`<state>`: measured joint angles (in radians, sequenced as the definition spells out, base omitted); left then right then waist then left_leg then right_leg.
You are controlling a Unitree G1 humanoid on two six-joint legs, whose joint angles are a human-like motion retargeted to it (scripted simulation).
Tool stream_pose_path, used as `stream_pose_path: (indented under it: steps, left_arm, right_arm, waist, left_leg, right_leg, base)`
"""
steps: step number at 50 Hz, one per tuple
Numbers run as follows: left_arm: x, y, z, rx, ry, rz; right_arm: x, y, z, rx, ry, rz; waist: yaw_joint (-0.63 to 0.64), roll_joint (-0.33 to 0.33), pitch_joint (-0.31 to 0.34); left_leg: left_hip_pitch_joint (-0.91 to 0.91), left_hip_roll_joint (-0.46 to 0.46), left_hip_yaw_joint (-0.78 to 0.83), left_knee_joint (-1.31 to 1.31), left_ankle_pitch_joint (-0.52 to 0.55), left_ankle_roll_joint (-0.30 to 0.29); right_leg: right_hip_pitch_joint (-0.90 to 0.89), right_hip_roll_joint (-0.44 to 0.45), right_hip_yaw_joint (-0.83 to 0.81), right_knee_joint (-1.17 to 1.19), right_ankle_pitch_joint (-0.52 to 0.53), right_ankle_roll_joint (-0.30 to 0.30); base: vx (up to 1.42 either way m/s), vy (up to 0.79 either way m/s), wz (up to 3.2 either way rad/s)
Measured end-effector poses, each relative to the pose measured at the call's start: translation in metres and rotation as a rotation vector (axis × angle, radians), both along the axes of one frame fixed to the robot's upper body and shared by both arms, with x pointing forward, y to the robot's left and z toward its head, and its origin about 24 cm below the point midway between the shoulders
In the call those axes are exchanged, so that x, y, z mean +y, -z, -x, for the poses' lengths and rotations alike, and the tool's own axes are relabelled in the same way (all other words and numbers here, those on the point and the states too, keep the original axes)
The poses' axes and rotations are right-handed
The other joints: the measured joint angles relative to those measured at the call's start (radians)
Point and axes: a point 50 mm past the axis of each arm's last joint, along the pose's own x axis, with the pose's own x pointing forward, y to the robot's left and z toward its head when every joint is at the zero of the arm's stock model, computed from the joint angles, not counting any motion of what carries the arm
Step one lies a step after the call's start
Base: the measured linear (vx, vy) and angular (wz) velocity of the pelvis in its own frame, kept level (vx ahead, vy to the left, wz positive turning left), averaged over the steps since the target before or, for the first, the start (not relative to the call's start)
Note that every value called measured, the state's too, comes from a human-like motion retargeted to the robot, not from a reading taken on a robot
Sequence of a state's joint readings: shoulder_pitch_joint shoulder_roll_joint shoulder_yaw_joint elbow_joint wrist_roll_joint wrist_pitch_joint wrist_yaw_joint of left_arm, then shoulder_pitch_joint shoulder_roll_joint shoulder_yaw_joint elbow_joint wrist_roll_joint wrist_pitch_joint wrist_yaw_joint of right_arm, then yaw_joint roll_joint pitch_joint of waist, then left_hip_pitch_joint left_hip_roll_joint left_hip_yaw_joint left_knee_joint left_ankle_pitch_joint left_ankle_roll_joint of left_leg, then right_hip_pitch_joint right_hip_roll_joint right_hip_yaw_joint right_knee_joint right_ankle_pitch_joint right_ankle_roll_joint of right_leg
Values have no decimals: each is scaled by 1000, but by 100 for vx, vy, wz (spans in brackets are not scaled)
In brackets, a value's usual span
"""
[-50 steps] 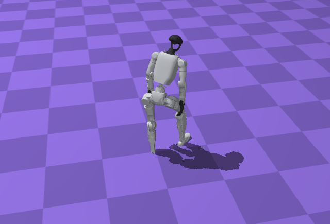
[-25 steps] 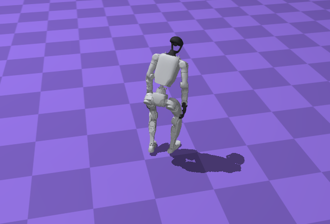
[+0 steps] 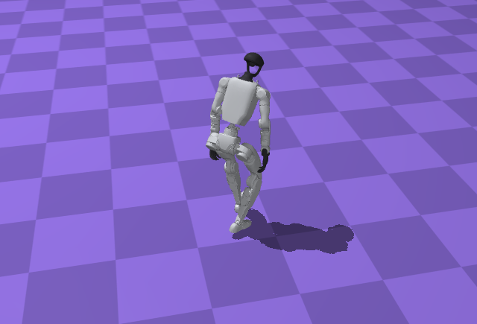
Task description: Walk
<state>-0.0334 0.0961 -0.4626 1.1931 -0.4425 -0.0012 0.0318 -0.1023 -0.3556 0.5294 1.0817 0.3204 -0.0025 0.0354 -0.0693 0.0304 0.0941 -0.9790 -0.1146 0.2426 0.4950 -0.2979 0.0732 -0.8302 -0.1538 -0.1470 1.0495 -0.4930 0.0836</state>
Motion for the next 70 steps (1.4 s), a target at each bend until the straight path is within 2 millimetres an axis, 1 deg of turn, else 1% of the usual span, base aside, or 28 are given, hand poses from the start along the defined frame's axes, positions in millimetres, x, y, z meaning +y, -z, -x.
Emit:
stream_pose_path:
  steps: [2, 4, 6, 9, 13, 18, 20, 24, 27, 30, 34, 35, 37, 42, 45, 50, 55, 57, 60, 62, 63, 66, 70]
  left_arm:
    - [0, 0, -1, 3, -5, 3]
    - [1, 0, 0, 8, -11, 4]
    - [1, -1, -3, 6, -21, 6]
    - [2, -1, -7, 0, -35, 9]
    - [2, -4, -16, -29, -47, 15]
    - [1, -8, -25, -77, -5, 13]
    - [0, -9, -27, -93, 20, 7]
    - [0, -9, -23, -104, 50, -7]
    - [2, -7, -19, -96, 63, -19]
    - [4, -5, -12, -77, 80, -32]
    - [7, -2, -1, -46, 121, -40]
    - [8, -2, 0, -40, 133, -40]
    - [8, 0, 6, -20, 156, -37]
    - [7, 4, 24, 40, 217, -20]
    - [4, 6, 35, 80, 254, -8]
    - [0, 9, 49, 132, 317, 14]
    - [-2, 10, 58, 169, 389, 33]
    - [-3, 10, 61, 184, 416, 41]
    - [-3, 10, 66, 204, 457, 50]
    - [-2, 10, 65, 207, 479, 54]
    - [-2, 10, 67, 211, 486, 54]
    - [-2, 10, 72, 217, 501, 53]
    - [-3, 10, 76, 217, 497, 60]
  right_arm:
    - [1, -1, -2, -2, 4, -15]
    - [2, -1, -1, -1, 6, -28]
    - [1, -2, -4, -3, 10, -39]
    - [1, -2, -4, 2, 15, -51]
    - [1, -1, -4, 12, 15, -58]
    - [2, 1, 1, 31, 16, -62]
    - [3, 2, 3, 33, 19, -64]
    - [6, 3, 6, 34, 29, -68]
    - [6, 3, 6, 28, 39, -62]
    - [5, 3, 5, 22, 44, -51]
    - [1, 2, 3, 17, 49, -34]
    - [-1, 2, 2, 16, 51, -31]
    - [-5, 2, 3, 23, 55, -26]
    - [-13, 3, 10, 56, 70, -29]
    - [-16, 5, 17, 78, 83, -30]
    - [-18, 7, 25, 105, 116, -40]
    - [-19, 8, 28, 108, 155, -71]
    - [-19, 7, 26, 100, 174, -91]
    - [-20, 5, 22, 81, 202, -120]
    - [-22, 2, 16, 57, 221, -135]
    - [-21, 2, 15, 49, 230, -141]
    - [-21, -1, 8, 13, 259, -155]
    - [-23, -6, -4, -42, 286, -155]
  waist:
    - [-16, -8, 11]
    - [-33, -10, 10]
    - [-43, -5, 17]
    - [-62, 7, 21]
    - [-76, 29, 28]
    - [-72, 46, 15]
    - [-63, 47, 7]
    - [-53, 37, -21]
    - [-37, 34, -21]
    - [-17, 32, -10]
    - [13, 30, 8]
    - [23, 31, 20]
    - [31, 26, 22]
    - [33, 10, 5]
    - [28, 3, -14]
    - [12, -11, -18]
    - [-6, -17, -12]
    - [-19, -15, -9]
    - [-44, -9, -8]
    - [-60, -4, 3]
    - [-68, -4, 0]
    - [-83, 2, -6]
    - [-90, 16, -4]
  left_leg:
    - [26, -19, 0, 14, -26, 22]
    - [41, -33, -3, 26, -48, 38]
    - [73, -40, -8, 8, -59, 47]
    - [118, -45, -16, -21, -70, 49]
    - [191, -36, -33, -89, -63, 33]
    - [259, -13, -41, -131, -65, 10]
    - [281, -2, -40, -133, -76, 4]
    - [287, 9, -37, -73, -116, -12]
    - [285, 37, -37, 17, -140, -33]
    - [264, 85, -32, 165, -130, -63]
    - [225, 158, -17, 292, -171, -53]
    - [227, 173, -17, 294, -177, -52]
    - [222, 177, -15, 244, -167, -50]
    - [231, 149, -10, 40, -89, -55]
    - [228, 145, 1, 20, -74, -48]
    - [277, 140, 22, 37, -119, -6]
    - [339, 131, 50, 34, -150, 13]
    - [365, 123, 64, 15, -153, 15]
    - [405, 104, 80, -33, -146, 12]
    - [466, 78, 91, -127, -113, 8]
    - [471, 72, 97, -132, -114, 6]
    - [494, 58, 116, -164, -110, 0]
    - [527, 52, 141, -189, -118, -7]
  right_leg:
    - [-30, -26, 16, 111, 103, 31]
    - [-76, -55, 21, 208, 144, 36]
    - [-123, -79, 21, 267, 157, 26]
    - [-193, -112, 11, 272, 131, -3]
    - [-251, -122, -22, 96, 114, -22]
    - [-246, -85, -64, -256, 181, 8]
    - [-224, -69, -81, -363, 212, 17]
    - [-197, -70, -101, -400, 216, 3]
    - [-156, -52, -109, -397, 174, -23]
    - [-110, -28, -119, -382, 139, -42]
    - [-37, 5, -138, -387, 104, -56]
    - [-6, 18, -145, -404, 103, -57]
    - [28, 23, -152, -420, 97, -54]
    - [82, 18, -164, -436, 78, -42]
    - [91, 17, -161, -412, 53, -37]
    - [124, -1, -157, -360, 23, -27]
    - [132, -75, -235, -247, 64, -39]
    - [122, -118, -261, -191, 93, -47]
    - [97, -169, -288, -147, 99, -59]
    - [93, -187, -300, -162, 101, -58]
    - [83, -199, -307, -168, 99, -57]
    - [66, -210, -331, -210, 97, -57]
    - [67, -201, -349, -265, 94, -63]
  base:
    - [33, 8, 8]
    - [32, 6, 7]
    - [32, 4, -6]
    - [33, 0, -4]
    - [35, -5, -8]
    - [35, -12, -11]
    - [33, -15, -12]
    - [31, -18, 1]
    - [29, -18, -12]
    - [26, -17, -22]
    - [24, -12, -28]
    - [24, -9, -31]
    - [25, -6, -17]
    - [25, 0, -6]
    - [24, 6, -12]
    - [22, 9, -11]
    - [19, 7, -13]
    - [18, 5, -2]
    - [19, 2, 7]
    - [21, 0, 8]
    - [20, -2, 6]
    - [21, -4, -5]
    - [21, -6, -22]
